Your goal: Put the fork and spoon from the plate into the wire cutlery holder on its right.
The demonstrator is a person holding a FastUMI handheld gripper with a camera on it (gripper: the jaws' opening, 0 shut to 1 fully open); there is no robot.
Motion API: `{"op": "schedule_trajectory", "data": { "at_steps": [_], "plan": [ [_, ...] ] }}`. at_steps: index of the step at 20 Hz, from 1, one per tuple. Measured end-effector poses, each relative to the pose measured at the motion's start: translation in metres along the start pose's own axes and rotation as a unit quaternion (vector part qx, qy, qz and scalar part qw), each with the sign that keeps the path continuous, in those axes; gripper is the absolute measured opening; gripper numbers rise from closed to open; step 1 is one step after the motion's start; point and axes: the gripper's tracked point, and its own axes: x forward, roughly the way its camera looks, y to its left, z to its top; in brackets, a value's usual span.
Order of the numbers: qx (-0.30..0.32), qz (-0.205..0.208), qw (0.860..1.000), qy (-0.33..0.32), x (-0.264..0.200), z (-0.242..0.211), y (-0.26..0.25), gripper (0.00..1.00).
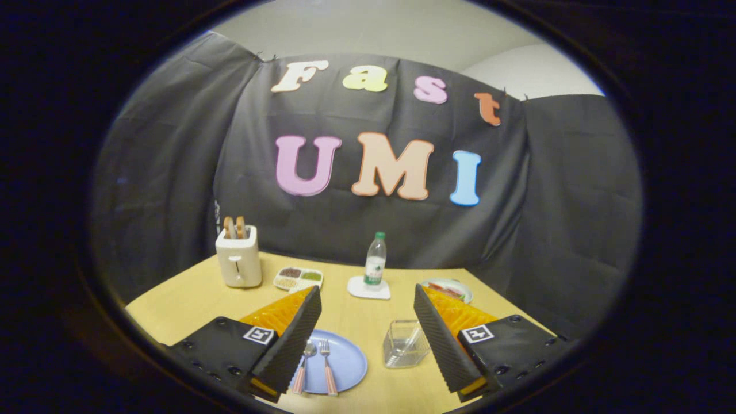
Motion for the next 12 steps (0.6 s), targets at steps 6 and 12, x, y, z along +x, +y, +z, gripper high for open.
{"op": "schedule_trajectory", "data": {
  "at_steps": [6,12],
  "plan": [
    [0.015,0.05,0.993,0.102,0.01,-0.092,0.027,1.0],
    [0.018,0.068,0.981,0.179,0.02,-0.161,0.037,1.0]
  ]
}}
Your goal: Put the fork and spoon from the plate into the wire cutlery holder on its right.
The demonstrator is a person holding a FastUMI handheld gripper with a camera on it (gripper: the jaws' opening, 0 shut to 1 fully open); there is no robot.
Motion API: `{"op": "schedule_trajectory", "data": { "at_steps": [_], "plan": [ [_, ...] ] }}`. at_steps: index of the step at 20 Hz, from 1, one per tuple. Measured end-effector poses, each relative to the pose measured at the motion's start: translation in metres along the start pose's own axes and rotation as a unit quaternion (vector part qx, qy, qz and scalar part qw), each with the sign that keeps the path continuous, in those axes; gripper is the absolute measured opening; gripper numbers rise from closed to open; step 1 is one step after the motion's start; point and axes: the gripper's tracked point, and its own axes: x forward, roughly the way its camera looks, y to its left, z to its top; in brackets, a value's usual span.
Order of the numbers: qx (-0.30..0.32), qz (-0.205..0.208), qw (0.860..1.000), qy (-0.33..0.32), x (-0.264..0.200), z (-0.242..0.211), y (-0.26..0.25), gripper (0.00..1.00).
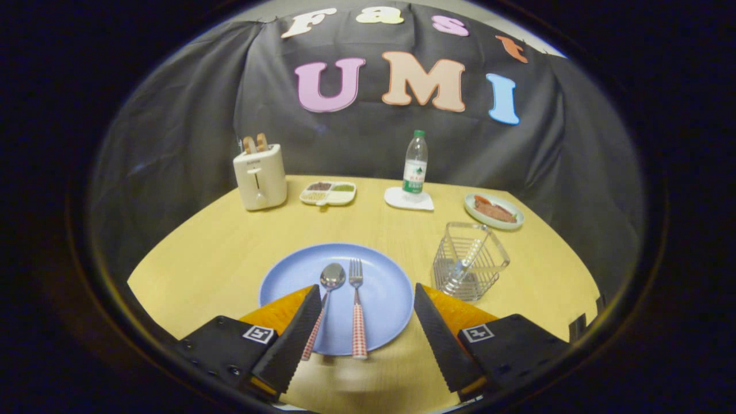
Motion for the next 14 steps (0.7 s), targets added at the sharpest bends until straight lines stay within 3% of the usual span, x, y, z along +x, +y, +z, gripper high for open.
{"op": "schedule_trajectory", "data": {
  "at_steps": [7,14],
  "plan": [
    [-0.009,0.021,0.998,0.05,0.023,-0.033,0.01,0.98],
    [-0.036,0.022,0.996,0.08,0.029,-0.045,0.016,0.7]
  ]
}}
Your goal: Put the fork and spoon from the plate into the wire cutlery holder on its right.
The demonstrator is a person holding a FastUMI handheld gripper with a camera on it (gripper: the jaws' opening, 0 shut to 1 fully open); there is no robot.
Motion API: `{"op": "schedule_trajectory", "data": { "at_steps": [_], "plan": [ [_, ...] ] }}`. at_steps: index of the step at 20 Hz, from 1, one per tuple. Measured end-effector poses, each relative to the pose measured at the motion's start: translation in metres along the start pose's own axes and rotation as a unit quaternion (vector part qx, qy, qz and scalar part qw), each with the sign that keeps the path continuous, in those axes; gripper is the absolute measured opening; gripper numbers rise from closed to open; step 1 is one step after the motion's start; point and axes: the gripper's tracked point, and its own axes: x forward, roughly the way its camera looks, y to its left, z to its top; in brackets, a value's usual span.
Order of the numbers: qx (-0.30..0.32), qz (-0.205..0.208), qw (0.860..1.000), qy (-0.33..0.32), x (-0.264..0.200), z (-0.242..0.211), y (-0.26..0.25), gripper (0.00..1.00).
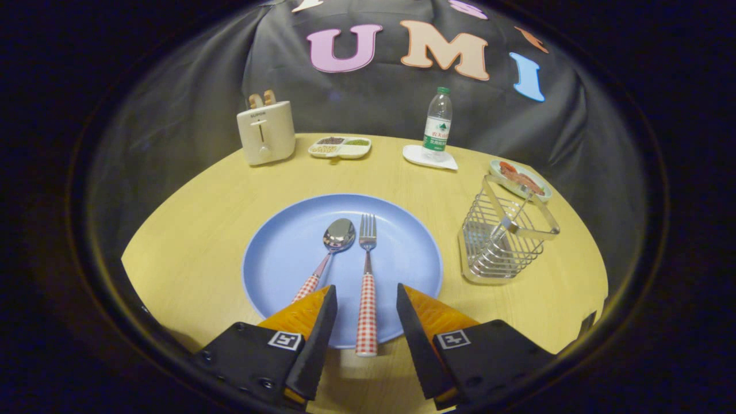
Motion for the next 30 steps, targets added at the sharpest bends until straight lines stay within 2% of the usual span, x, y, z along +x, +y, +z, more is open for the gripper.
{"op": "schedule_trajectory", "data": {
  "at_steps": [4,5,9,13,18,22,26,30],
  "plan": [
    [0.001,-0.002,1.0,0.021,0.009,-0.005,0.004,0.24],
    [0.002,-0.003,1.0,0.022,0.011,-0.007,0.004,0.18],
    [-0.004,-0.008,1.0,0.022,0.007,-0.005,0.004,0.13],
    [0.002,-0.011,1.0,0.017,-0.004,0.004,0.003,0.13],
    [0.021,-0.015,1.0,0.005,-0.032,0.039,-0.011,0.12],
    [0.027,-0.028,0.999,-0.001,-0.066,0.073,-0.051,0.13],
    [0.014,-0.056,0.998,0.025,-0.089,0.09,-0.109,0.12],
    [-0.021,-0.044,0.996,0.081,-0.101,0.093,-0.14,0.13]
  ]
}}
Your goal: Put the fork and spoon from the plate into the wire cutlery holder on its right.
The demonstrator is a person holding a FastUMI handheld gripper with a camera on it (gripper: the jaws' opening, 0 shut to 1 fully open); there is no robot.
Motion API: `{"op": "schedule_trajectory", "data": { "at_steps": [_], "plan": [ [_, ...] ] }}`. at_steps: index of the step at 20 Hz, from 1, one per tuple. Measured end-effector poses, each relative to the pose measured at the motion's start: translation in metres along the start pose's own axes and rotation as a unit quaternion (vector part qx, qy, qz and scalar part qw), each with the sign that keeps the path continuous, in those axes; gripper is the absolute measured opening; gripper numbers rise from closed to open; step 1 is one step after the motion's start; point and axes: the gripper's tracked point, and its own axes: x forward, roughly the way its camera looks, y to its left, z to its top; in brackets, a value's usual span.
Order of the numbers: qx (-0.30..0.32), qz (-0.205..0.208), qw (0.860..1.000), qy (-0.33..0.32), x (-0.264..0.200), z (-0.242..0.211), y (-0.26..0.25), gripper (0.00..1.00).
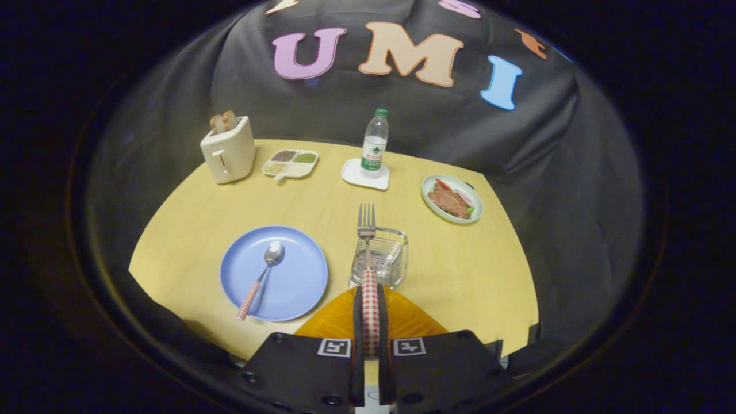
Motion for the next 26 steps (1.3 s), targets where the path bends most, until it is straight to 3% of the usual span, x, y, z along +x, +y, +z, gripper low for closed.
{"op": "schedule_trajectory", "data": {
  "at_steps": [5,10,14,19,26],
  "plan": [
    [-0.029,0.03,0.993,0.108,0.009,-0.012,-0.026,0.12],
    [-0.043,0.074,0.973,0.214,0.034,-0.02,-0.024,0.13],
    [-0.06,0.073,0.956,0.277,0.055,-0.023,-0.027,0.13],
    [-0.051,0.079,0.948,0.305,0.076,-0.022,-0.016,0.13],
    [-0.038,0.069,0.955,0.286,0.085,-0.008,-0.015,0.19]
  ]
}}
